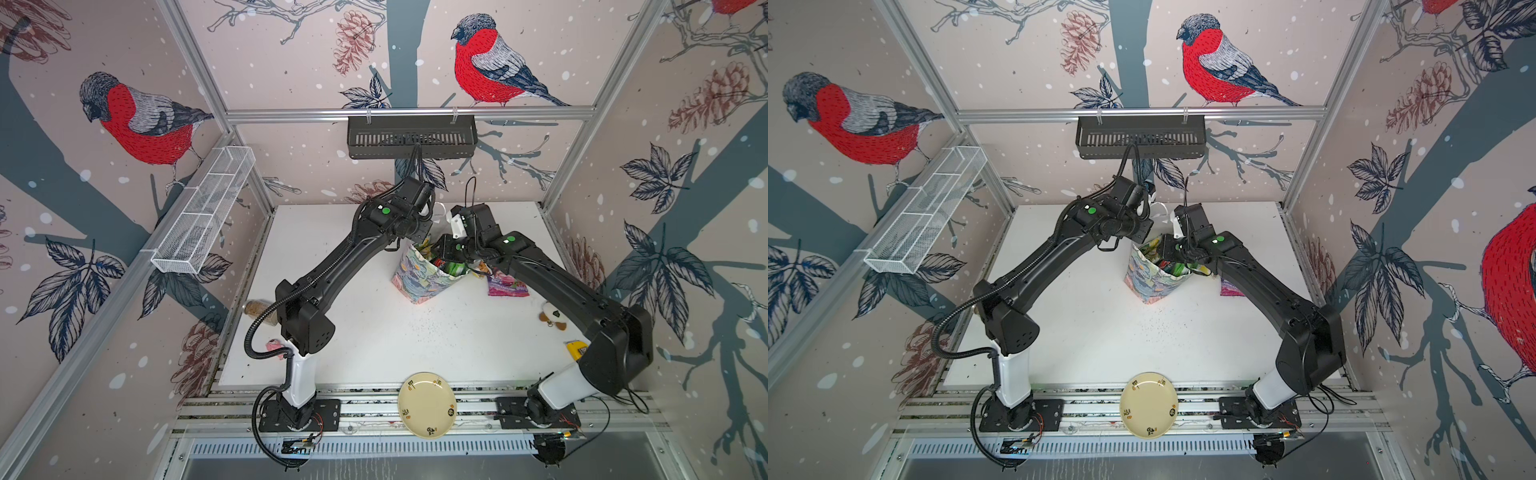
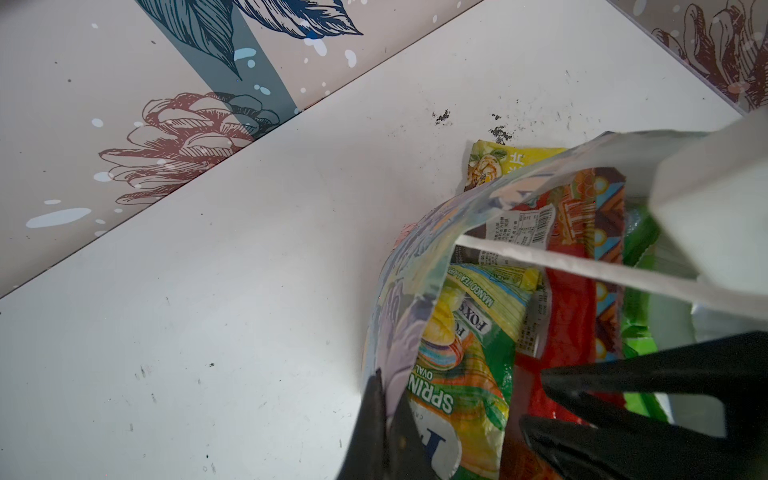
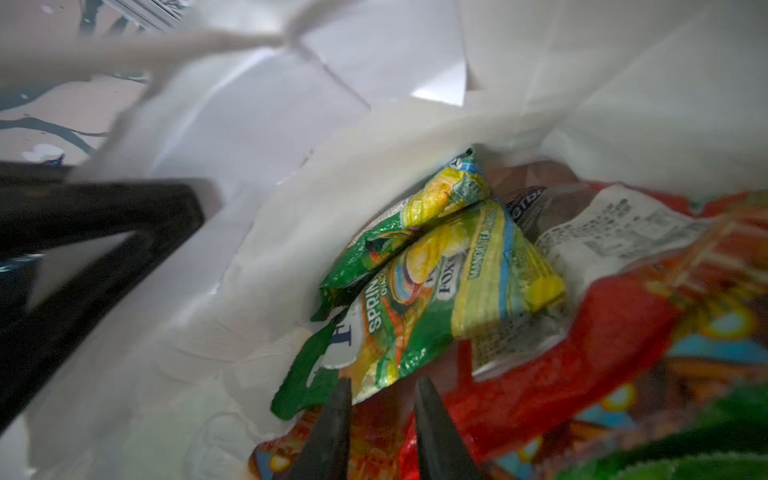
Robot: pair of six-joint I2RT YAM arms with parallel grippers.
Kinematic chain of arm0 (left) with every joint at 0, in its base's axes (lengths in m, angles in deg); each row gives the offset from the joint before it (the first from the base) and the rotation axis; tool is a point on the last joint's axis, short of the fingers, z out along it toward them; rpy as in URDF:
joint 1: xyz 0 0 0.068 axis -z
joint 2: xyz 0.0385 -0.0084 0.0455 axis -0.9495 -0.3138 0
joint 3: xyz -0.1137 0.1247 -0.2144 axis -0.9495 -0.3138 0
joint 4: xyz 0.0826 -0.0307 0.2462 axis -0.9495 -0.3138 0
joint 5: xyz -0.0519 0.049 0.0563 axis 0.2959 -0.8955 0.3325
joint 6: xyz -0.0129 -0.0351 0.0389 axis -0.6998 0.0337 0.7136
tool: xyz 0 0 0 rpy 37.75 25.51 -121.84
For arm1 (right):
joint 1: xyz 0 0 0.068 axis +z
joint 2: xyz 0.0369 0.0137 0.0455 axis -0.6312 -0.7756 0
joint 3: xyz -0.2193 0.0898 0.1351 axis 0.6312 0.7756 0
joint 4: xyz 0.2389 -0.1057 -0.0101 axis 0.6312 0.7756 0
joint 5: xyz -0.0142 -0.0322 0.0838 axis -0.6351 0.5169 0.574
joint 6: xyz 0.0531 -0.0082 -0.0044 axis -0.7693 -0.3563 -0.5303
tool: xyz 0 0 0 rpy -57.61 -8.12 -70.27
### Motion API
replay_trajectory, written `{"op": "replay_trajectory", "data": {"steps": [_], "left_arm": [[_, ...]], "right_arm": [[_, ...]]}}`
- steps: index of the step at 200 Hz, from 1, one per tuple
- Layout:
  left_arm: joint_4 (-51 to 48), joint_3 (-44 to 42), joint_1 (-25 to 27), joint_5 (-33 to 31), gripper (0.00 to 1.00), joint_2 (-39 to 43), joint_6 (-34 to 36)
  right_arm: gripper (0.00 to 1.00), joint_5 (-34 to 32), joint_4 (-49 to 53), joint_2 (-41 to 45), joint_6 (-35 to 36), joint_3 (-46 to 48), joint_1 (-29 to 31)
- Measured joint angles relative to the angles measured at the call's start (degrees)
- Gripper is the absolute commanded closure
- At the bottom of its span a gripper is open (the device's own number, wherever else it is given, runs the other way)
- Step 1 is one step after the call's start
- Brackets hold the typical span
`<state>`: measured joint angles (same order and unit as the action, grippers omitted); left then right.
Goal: Take the snacks out of the paper bag
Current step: 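Reach the right gripper deeper into the bag toward the green Fox's packet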
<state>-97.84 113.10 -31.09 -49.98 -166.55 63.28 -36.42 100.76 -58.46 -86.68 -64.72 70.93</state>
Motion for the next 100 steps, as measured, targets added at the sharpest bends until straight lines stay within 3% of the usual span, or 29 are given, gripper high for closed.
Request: {"op": "replay_trajectory", "data": {"steps": [26,100], "left_arm": [[0.0,0.0,0.0,0.0,1.00,0.0,0.0],[0.0,0.1,0.0,0.1,1.00,0.0,0.1]], "right_arm": [[0.52,-2.0,0.8,-1.2,-0.3,0.6,-0.2],[0.48,-4.1,-1.9,-1.0,-3.1,3.8,-1.6]]}}
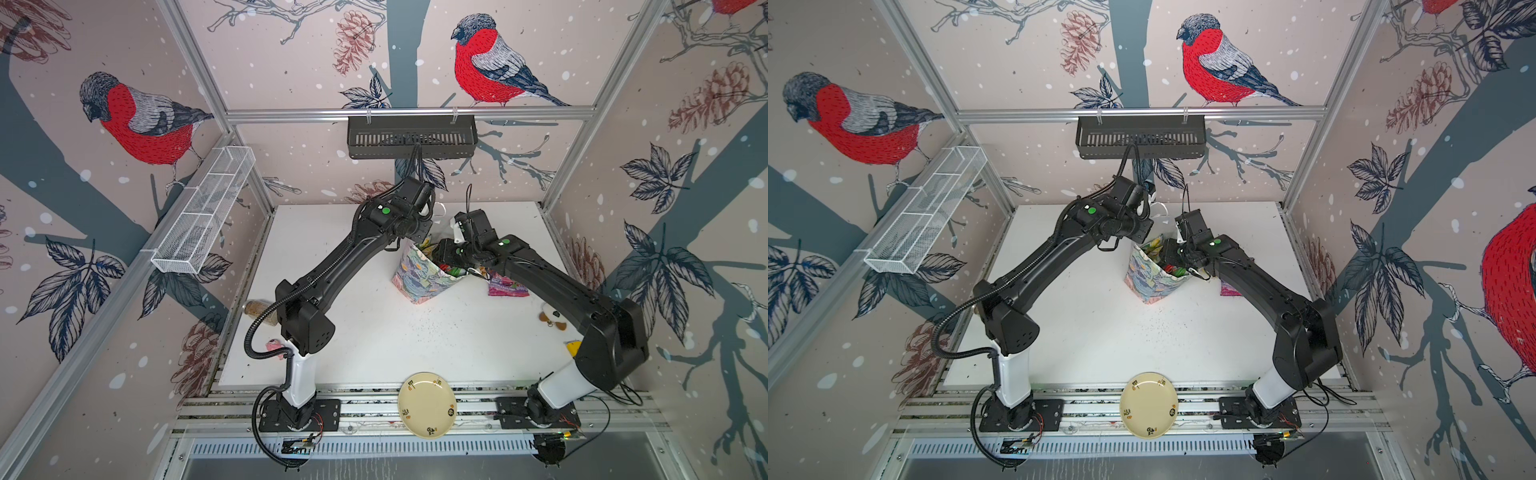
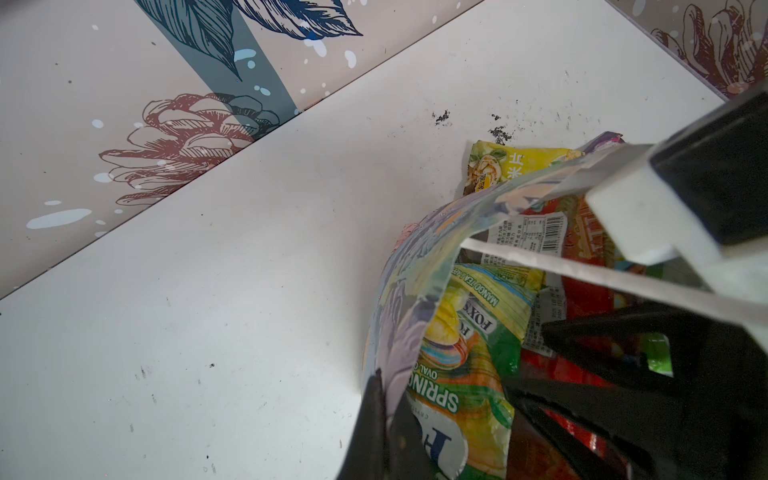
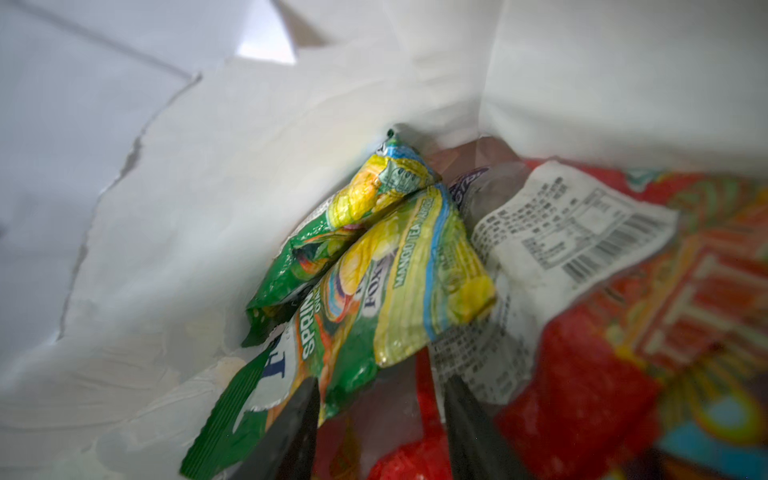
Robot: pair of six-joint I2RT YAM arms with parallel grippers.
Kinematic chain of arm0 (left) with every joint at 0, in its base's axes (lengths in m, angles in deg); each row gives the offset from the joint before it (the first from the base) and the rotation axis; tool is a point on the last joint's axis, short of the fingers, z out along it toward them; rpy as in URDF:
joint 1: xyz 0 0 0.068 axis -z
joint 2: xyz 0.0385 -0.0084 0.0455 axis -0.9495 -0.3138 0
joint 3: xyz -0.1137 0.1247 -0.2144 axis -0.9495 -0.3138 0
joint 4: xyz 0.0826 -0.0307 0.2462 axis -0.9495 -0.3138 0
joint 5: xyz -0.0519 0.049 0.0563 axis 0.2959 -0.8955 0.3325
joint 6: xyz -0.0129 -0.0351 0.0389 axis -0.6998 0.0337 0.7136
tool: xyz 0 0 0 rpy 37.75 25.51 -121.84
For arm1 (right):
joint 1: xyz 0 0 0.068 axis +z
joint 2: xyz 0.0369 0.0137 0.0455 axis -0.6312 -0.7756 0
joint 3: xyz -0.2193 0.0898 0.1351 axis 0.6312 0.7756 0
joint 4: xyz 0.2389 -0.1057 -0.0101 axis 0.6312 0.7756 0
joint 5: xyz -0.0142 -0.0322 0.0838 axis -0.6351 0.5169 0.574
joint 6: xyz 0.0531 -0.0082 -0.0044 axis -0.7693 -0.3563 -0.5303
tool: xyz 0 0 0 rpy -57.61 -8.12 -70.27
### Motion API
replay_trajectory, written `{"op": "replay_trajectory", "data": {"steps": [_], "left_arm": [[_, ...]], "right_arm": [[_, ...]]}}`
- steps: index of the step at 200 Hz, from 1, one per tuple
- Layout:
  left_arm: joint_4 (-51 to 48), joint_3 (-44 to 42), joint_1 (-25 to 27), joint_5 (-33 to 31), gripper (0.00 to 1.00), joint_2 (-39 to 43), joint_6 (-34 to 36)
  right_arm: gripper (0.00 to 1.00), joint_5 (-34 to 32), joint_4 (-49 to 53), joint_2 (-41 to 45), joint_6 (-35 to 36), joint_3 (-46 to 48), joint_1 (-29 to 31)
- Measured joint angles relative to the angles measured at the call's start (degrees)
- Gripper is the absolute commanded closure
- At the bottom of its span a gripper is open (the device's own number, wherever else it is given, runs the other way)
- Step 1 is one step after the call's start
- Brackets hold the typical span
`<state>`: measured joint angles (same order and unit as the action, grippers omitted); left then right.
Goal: Take the snacks out of the paper bag
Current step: 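Reach the right gripper deeper into the bag toward the green Fox's packet, then grasp the green Fox's packet with the right gripper and lift it out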
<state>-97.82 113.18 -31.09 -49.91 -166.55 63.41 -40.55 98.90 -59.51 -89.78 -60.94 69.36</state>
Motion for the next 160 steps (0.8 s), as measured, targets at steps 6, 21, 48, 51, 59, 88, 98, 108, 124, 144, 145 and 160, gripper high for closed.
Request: {"op": "replay_trajectory", "data": {"steps": [6,21,48,51,59,88,98,108,124,144,145,160], "left_arm": [[-0.1,0.1,0.0,0.0,1.00,0.0,0.2],[-0.4,0.5,0.0,0.2,1.00,-0.1,0.3],[-1.5,1.9,0.0,0.3,1.00,-0.9,0.5],[-1.6,2.1,0.0,0.3,1.00,-1.0,0.5],[-1.8,2.5,0.0,0.3,1.00,-1.2,0.9],[-2.3,3.0,0.0,0.3,1.00,-1.5,1.4],[-2.3,3.1,0.0,0.3,1.00,-1.6,1.4],[-2.3,3.1,0.0,0.2,1.00,-1.6,1.4],[-2.3,3.1,0.0,-0.4,1.00,-1.6,1.4],[-2.3,3.1,0.0,-1.5,1.00,-1.7,1.3],[-2.3,3.1,0.0,-1.5,1.00,-1.8,1.3],[-2.3,3.1,0.0,-1.7,1.00,-1.8,1.3]], "right_arm": [[0.48,0.1,-0.5,0.0,-0.2,0.3,-0.4],[0.48,0.1,-1.6,0.0,-1.3,0.7,-1.1],[0.51,-0.1,-3.8,-0.6,-1.5,0.7,-1.5],[0.52,-0.2,-4.1,-0.8,-1.6,0.7,-1.5],[0.56,-0.2,-4.6,-1.2,-1.6,0.7,-1.6],[0.77,-0.2,-5.8,-2.5,-1.6,0.6,-1.6],[0.85,-0.1,-6.0,-2.6,-1.6,0.6,-1.7],[0.91,0.0,-6.0,-2.7,-1.6,0.5,-1.7],[0.97,0.2,-6.0,-2.6,-1.6,0.2,-1.7],[0.99,0.4,-6.0,-2.0,-1.6,-0.1,-1.7],[0.99,0.4,-6.0,-1.9,-1.6,-0.1,-1.7],[0.99,0.4,-6.0,-0.8,-1.4,-0.3,-1.7]]}}
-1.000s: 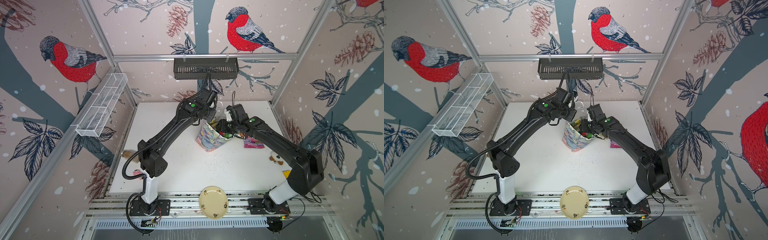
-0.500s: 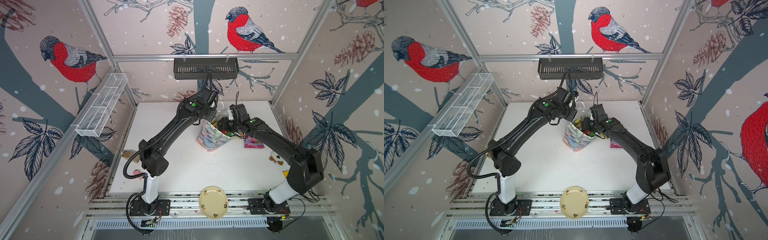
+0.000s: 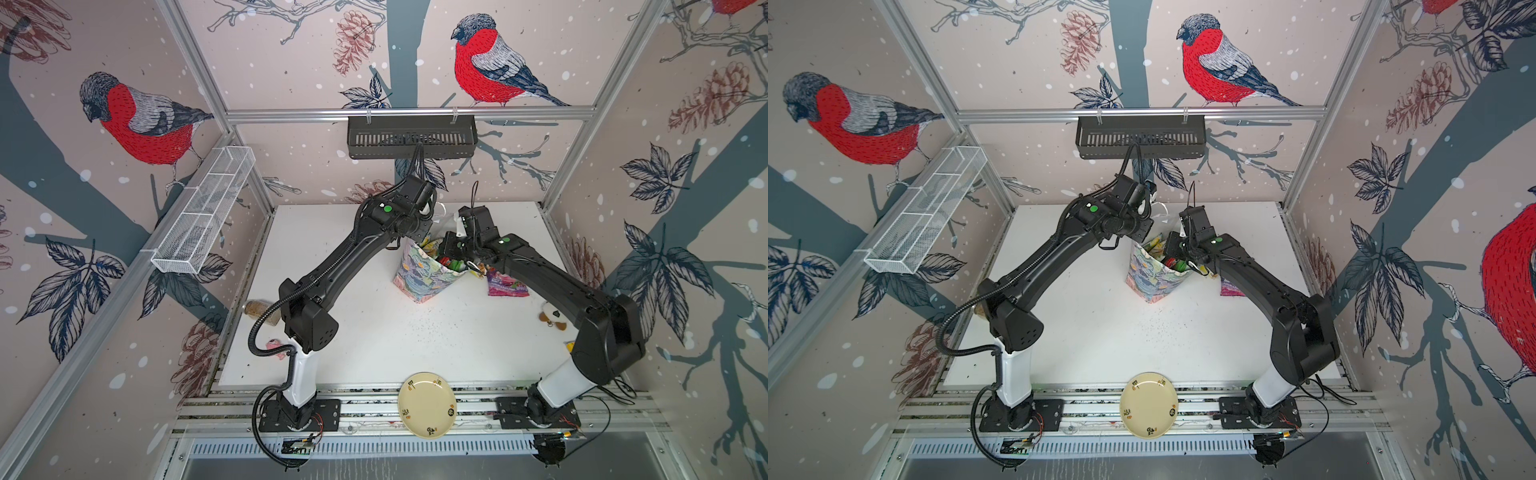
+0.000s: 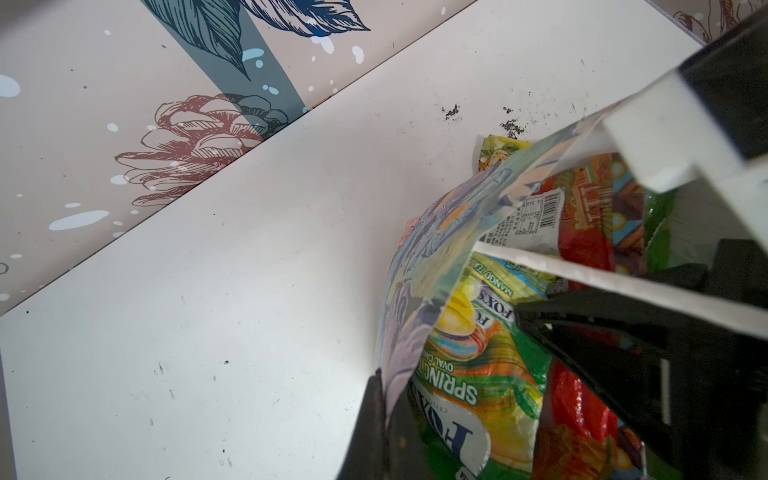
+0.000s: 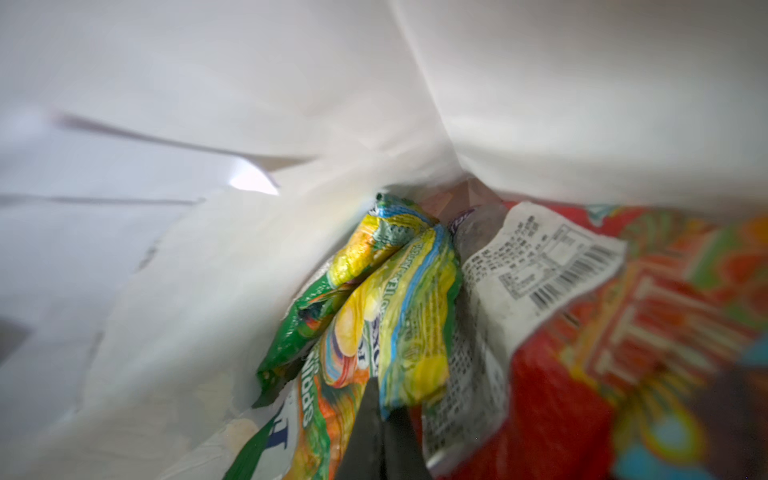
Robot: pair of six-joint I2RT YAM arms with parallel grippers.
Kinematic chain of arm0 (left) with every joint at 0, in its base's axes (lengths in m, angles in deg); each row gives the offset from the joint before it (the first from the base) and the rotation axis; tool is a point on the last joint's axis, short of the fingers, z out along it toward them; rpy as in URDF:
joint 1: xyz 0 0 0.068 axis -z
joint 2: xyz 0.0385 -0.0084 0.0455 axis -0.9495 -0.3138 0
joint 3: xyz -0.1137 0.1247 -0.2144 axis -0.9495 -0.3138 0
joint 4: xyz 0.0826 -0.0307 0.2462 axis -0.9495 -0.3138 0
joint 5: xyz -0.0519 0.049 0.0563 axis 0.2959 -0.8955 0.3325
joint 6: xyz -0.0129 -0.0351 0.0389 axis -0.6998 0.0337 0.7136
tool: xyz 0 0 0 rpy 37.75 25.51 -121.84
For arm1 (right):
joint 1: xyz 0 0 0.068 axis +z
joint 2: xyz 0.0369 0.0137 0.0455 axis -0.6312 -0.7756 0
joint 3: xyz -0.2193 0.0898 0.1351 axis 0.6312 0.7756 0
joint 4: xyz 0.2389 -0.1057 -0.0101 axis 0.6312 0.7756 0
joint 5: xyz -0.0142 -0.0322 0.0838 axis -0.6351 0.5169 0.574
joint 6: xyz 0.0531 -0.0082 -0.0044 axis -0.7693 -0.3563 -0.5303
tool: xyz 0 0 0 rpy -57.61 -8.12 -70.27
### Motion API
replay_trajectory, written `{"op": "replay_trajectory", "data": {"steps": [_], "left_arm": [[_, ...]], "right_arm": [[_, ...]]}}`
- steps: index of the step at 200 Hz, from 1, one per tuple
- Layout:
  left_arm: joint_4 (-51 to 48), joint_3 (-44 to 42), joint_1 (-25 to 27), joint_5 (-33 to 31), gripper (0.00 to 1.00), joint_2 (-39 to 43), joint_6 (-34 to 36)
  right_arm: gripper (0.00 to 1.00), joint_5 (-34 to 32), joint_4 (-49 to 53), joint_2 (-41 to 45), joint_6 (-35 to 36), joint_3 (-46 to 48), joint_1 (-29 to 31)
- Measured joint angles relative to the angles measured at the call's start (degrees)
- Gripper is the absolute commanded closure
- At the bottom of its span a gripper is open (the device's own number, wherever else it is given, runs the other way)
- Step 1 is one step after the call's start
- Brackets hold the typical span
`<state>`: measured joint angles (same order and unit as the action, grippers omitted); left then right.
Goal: Take the snacks out of the paper bag
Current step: 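Grasp the green Fox's packet with the right gripper and lift it out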
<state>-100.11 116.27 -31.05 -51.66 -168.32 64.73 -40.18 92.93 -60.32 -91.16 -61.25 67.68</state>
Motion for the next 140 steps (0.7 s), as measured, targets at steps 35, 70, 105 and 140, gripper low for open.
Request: {"op": "replay_trajectory", "data": {"steps": [35,70,105,140], "left_arm": [[0.0,0.0,0.0,-0.5,1.00,-0.3,0.0],[0.1,0.0,0.0,-1.8,1.00,-0.4,-0.1],[0.1,0.0,-0.8,-2.8,1.00,-0.5,-0.2],[0.5,-0.6,-2.0,-3.1,1.00,-0.5,-0.6]], "right_arm": [[0.99,0.0,0.0,3.0,0.7,-0.4,-0.5],[1.00,0.5,-0.1,5.9,2.0,-0.5,-2.0],[1.00,2.9,-0.7,8.6,3.6,-0.5,-3.6],[1.00,6.9,-2.3,10.3,6.2,-0.7,-5.0]]}}
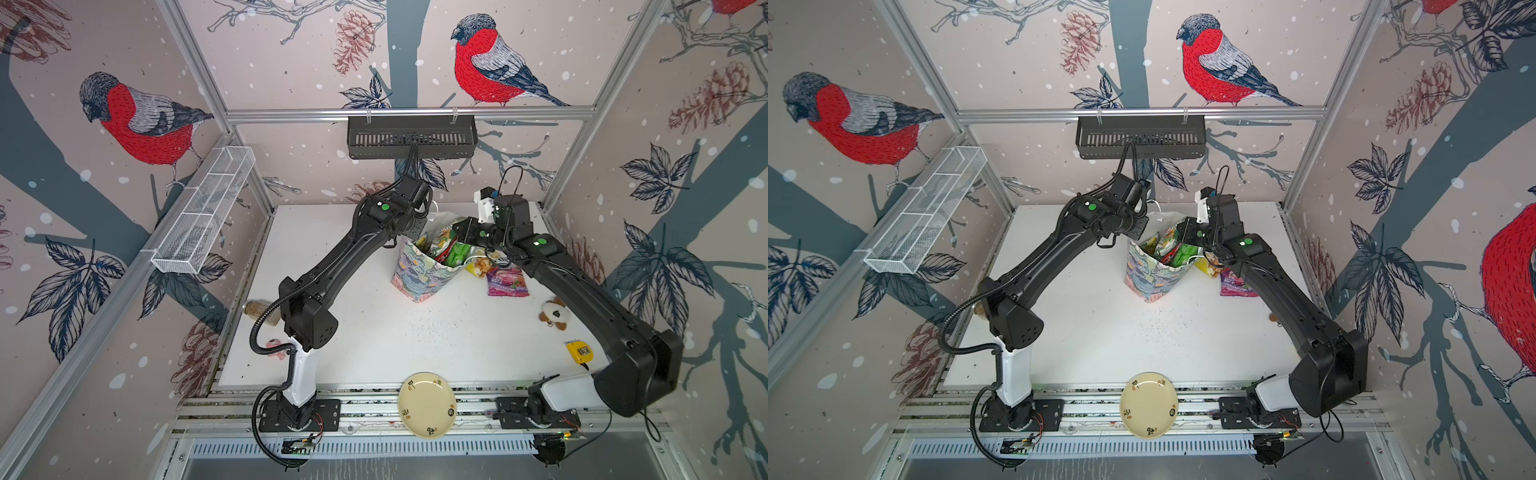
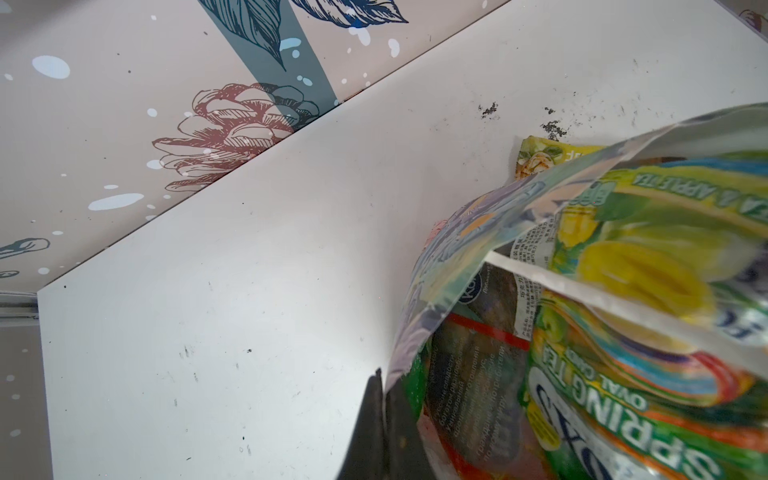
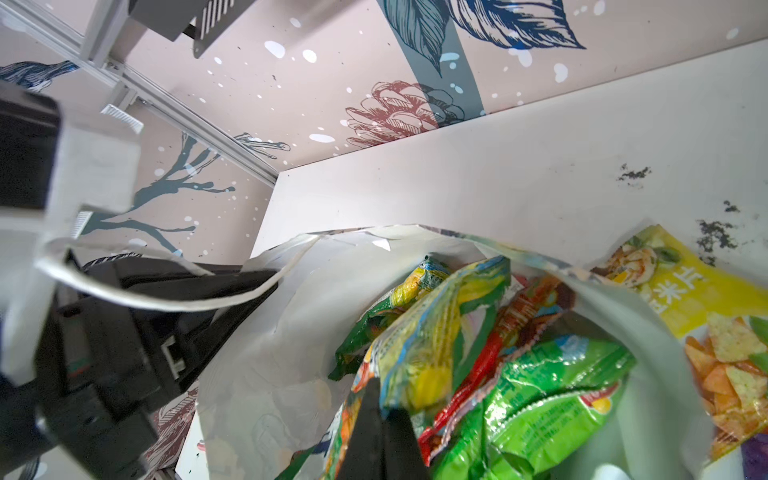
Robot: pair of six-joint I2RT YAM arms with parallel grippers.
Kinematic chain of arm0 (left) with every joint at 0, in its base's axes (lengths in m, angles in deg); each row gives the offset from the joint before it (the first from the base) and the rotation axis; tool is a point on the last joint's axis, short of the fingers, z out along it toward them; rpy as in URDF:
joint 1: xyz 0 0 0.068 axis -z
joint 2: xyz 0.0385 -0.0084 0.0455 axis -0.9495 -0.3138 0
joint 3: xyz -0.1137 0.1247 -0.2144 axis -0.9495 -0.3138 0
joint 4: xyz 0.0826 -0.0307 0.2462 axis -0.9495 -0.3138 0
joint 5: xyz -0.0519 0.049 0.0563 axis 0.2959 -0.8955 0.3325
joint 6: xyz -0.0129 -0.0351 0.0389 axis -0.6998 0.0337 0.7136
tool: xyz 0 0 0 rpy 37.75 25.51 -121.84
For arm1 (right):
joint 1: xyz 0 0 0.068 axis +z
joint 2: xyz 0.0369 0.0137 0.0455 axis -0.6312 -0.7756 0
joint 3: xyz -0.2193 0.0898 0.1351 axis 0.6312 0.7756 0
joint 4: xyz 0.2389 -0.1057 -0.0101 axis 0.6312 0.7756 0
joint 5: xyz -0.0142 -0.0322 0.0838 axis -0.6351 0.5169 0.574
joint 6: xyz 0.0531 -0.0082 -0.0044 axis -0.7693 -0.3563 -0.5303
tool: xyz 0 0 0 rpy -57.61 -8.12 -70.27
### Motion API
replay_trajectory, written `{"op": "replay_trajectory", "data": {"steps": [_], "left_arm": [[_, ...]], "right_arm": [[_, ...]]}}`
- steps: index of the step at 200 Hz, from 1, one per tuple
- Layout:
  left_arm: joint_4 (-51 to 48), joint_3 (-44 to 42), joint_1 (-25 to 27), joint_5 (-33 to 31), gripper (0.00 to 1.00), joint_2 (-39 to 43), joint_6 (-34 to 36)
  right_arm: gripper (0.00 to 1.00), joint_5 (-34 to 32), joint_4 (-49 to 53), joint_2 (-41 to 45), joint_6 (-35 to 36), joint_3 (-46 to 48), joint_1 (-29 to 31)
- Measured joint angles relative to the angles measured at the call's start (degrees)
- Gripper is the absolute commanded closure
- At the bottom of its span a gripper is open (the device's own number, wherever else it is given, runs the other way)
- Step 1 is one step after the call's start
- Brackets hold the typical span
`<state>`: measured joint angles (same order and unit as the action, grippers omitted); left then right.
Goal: Take the snacks out of the paper bag
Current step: 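Grasp the green Fox's packet with the right gripper and lift it out, then lower the green Fox's packet onto the table and release it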
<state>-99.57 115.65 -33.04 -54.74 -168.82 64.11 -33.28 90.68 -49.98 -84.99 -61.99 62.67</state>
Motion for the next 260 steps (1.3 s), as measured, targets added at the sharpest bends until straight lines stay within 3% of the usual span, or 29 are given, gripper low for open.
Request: {"op": "replay_trajectory", "data": {"steps": [59,130,199,260], "left_arm": [[0.4,-0.9,-2.5,-0.8,1.00,0.8,-0.5],[1.1,-5.3,-5.3,-3.3,1.00,3.6,-0.4],[2.1,-9.6,-8.7,-4.1,1.00,6.5,-0.5],[2.6,-12.3,-11.0,-5.5,1.00,8.2,-0.6]], "right_arm": [[1.00,6.3,-3.0,1.8,3.2,-3.8,-1.6],[1.00,13.3,-15.0,5.4,2.8,-4.3,-7.2],[1.00,10.2,-10.4,8.5,5.1,-6.0,-16.5],[1.00,6.4,-0.4,5.2,9.3,1.4,-17.1]]}}
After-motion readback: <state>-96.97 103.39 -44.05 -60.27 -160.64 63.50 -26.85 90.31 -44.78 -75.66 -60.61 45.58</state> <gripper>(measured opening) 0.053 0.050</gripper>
